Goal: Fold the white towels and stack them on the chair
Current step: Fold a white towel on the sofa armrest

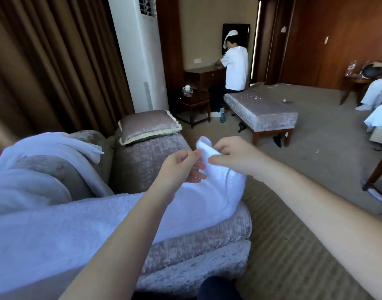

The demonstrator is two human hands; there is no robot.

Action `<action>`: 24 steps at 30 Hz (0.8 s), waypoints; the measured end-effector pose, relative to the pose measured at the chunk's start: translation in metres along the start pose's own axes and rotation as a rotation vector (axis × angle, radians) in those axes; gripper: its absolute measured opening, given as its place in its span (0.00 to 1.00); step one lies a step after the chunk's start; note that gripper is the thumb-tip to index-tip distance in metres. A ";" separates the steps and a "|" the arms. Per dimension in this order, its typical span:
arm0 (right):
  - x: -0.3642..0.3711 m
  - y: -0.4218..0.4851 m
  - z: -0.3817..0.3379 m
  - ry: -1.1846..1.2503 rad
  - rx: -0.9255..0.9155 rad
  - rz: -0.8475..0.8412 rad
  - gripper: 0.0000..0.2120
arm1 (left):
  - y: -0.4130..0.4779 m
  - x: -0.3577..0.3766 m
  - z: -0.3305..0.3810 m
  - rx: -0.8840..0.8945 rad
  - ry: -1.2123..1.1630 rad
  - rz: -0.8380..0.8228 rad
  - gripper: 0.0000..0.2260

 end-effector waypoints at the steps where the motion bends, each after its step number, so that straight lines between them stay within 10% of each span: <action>1: 0.011 0.000 -0.014 -0.021 -0.040 -0.006 0.13 | -0.006 -0.007 0.004 -0.001 -0.007 0.030 0.16; 9: 0.105 -0.014 -0.049 0.181 -0.207 -0.200 0.13 | -0.041 -0.086 -0.016 -0.167 0.159 0.252 0.16; 16: 0.134 -0.055 0.015 -0.282 -0.314 0.425 0.29 | -0.060 -0.130 -0.035 -0.222 0.123 0.325 0.20; 24: 0.143 -0.038 0.033 0.089 -0.141 0.689 0.14 | -0.082 -0.162 -0.039 -0.242 0.062 0.357 0.10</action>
Point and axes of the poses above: each hand's wrist, its own y-axis towards the middle knuckle, its own x-axis out of the palm, z = x × y, the point moved 8 cm from there along y, towards the middle knuckle, and after that the axes turned 8 degrees about -z, right-handed, at the moved point
